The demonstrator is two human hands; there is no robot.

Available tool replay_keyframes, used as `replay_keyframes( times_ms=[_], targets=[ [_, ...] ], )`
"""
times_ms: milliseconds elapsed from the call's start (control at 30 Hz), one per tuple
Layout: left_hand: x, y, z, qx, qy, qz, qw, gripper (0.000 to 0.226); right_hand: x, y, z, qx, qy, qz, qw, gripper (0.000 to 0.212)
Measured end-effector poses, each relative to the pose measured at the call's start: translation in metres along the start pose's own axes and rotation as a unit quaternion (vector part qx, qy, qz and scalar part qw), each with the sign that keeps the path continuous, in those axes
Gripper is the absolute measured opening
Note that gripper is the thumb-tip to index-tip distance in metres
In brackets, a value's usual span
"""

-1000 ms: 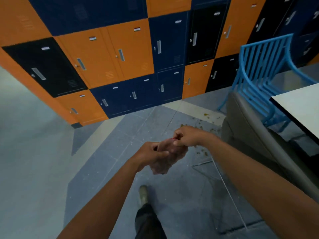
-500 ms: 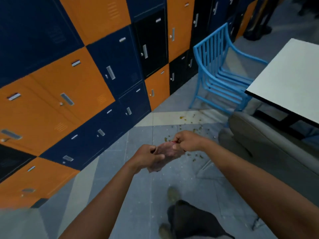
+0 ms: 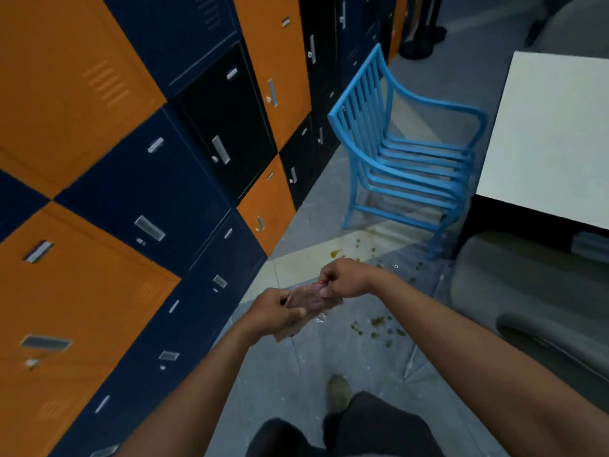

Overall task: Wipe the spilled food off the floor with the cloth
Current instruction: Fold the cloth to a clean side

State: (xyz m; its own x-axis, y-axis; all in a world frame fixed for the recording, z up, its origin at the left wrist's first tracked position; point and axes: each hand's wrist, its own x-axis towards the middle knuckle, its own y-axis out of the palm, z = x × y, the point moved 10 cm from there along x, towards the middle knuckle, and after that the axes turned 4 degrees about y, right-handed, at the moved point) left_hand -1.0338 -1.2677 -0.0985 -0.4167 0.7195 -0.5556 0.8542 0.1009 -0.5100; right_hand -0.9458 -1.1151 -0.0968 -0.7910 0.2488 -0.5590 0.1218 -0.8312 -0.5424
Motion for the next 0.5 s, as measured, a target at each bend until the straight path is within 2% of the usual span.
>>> replay_keyframes(
  times_ms=[133,333,433,500],
  targets=[
    [0.06,-0.022,-0.027,0.014,0.012,0.043,0.999,0.008,0.031,-0.039,-0.019,0.035,0.042,-0.03,0.998,0.008],
    [0.163,-0.019,-0.067,0.096,0.068,0.149,0.982,0.019,0.065,-0.08,-0.078,0.117,0.11,-0.095,0.982,0.014],
    [0.217,-0.011,-0.081,0.126,0.088,0.193,0.969,0.03,0.08,-0.089,-0.109,0.155,0.152,-0.124,0.968,0.009],
    [0.254,0.0,-0.082,0.145,0.084,0.238,0.957,0.017,0.093,-0.094,-0.129,0.169,0.179,-0.144,0.958,0.01]
  ],
)
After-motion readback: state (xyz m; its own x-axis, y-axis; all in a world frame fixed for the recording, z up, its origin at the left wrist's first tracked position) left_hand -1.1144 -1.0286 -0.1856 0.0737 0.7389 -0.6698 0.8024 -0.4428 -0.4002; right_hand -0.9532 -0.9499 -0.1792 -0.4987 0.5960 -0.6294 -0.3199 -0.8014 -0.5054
